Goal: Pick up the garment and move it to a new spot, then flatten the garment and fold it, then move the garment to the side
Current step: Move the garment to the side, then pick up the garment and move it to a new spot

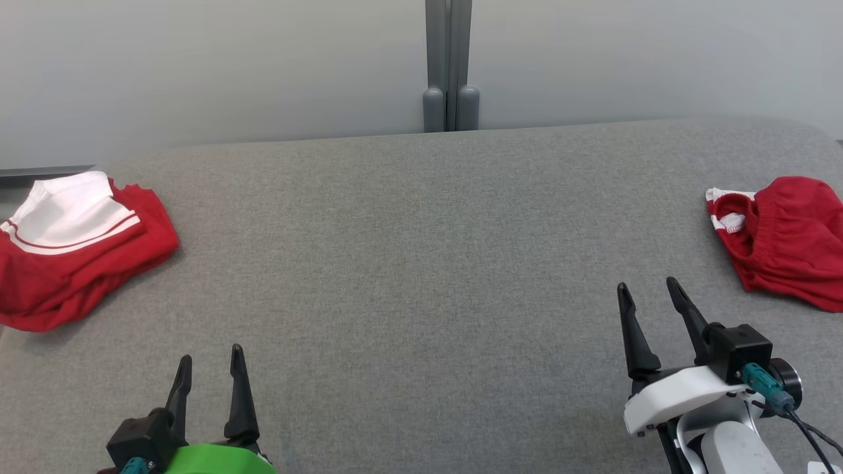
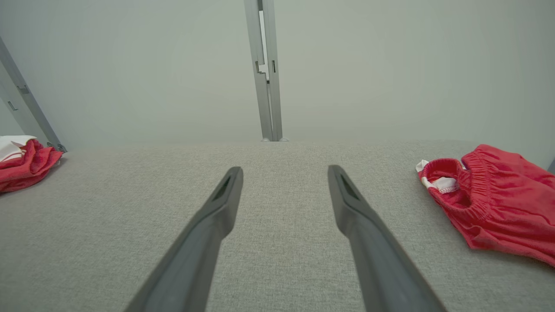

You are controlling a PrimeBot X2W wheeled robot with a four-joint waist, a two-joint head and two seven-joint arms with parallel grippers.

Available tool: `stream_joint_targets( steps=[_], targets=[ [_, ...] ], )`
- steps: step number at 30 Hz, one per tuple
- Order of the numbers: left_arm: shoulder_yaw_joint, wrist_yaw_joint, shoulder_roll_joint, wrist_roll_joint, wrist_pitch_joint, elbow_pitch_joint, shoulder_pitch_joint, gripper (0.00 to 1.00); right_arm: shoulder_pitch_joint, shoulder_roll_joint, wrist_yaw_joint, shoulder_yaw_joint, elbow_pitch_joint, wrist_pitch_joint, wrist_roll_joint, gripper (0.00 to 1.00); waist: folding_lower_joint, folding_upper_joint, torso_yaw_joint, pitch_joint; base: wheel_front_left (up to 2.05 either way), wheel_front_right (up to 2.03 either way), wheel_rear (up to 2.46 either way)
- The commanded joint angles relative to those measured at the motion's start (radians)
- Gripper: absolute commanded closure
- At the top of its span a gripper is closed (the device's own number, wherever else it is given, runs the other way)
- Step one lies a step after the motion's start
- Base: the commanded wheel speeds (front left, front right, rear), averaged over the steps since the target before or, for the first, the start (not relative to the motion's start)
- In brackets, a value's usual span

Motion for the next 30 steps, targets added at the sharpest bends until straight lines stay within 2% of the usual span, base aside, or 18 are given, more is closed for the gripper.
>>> stream_joint_targets(
  steps=[1, 20, 25, 30],
  targets=[
    [0.003, -0.007, -0.002, 0.005, -0.004, 0.000, 0.016, 0.00, 0.021, -0.002, -0.001, 0.003, -0.015, 0.005, 0.007, 0.00, 0.0001, 0.0000, 0.003, -0.008, 0.00, 0.00, 0.00],
    [0.006, -0.025, -0.012, 0.023, -0.004, -0.002, 0.003, 0.00, 0.072, -0.001, -0.001, 0.018, -0.064, 0.036, 0.036, 0.00, 0.0001, 0.0000, 0.007, -0.010, 0.00, 0.00, 0.00],
    [0.002, -0.028, -0.011, 0.029, -0.004, 0.001, -0.010, 0.00, 0.073, -0.001, -0.001, 0.020, -0.069, 0.034, 0.038, 0.00, 0.0001, 0.0000, 0.051, -0.005, 0.00, 0.00, 0.00],
    [0.004, -0.025, -0.003, 0.034, -0.004, -0.006, -0.025, 0.00, 0.065, -0.001, -0.001, 0.024, -0.064, 0.029, 0.043, 0.00, 0.0001, 0.0000, 0.139, 0.001, 0.00, 0.00, 0.00]
  ],
)
